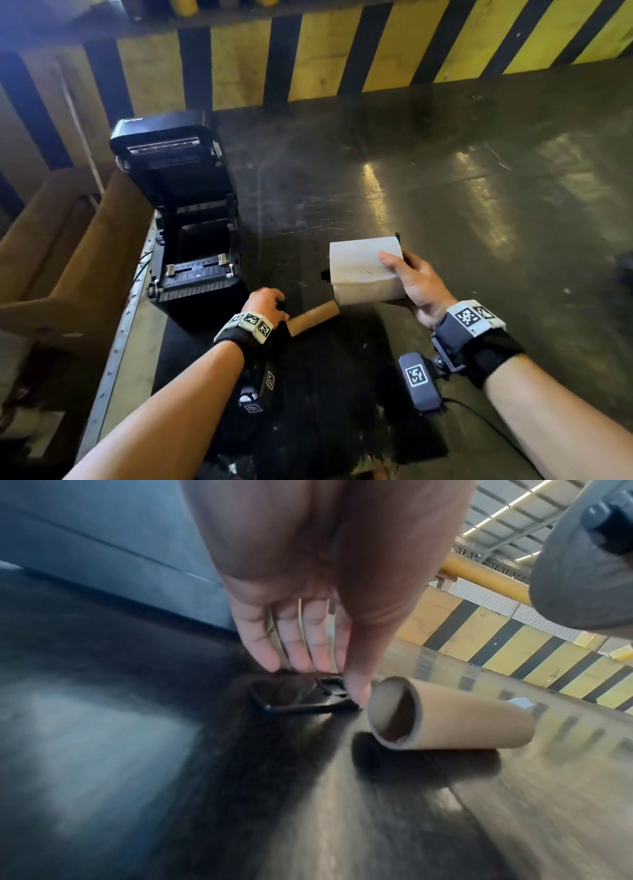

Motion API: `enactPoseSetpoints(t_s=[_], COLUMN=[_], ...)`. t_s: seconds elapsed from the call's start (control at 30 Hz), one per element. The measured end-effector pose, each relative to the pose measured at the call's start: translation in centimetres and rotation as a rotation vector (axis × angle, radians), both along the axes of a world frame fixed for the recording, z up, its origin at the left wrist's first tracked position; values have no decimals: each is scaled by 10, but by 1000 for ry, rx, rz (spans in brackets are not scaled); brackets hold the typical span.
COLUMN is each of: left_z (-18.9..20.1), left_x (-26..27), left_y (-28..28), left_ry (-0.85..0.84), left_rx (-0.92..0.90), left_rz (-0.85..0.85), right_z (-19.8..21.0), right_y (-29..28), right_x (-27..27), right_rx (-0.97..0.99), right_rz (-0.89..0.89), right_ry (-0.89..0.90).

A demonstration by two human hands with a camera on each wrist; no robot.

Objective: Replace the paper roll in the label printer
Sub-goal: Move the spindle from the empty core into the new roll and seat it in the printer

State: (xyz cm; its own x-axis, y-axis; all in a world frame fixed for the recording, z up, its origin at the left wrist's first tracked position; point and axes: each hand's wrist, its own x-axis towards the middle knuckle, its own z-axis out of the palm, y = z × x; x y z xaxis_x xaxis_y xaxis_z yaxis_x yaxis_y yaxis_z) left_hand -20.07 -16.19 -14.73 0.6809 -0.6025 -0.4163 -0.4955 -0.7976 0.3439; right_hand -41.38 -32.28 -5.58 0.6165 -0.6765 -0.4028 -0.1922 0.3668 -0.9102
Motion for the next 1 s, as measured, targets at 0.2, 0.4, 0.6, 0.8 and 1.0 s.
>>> enactPoseSetpoints(t_s=[0.2,0.4,0.6,0.8,1.0], left_z=[2,7,41,105,142], left_x=[3,7,26,43,54], left_y=[2,2,-9,-18,-18], left_ry=[22,56,268,847,843], left_rx=[-6,-171,-576,-1049,-1220], left_rz=[56,80,218,374,316], right_z=[0,3,10,35,63], right_y=[3,5,9,14,23], right_x=[6,14,29,57,94], right_rx=[10,7,-37,-2,101], right_rz=[-22,-40,-52,-29,20], right_ry=[-15,-27,-42,-92,-227])
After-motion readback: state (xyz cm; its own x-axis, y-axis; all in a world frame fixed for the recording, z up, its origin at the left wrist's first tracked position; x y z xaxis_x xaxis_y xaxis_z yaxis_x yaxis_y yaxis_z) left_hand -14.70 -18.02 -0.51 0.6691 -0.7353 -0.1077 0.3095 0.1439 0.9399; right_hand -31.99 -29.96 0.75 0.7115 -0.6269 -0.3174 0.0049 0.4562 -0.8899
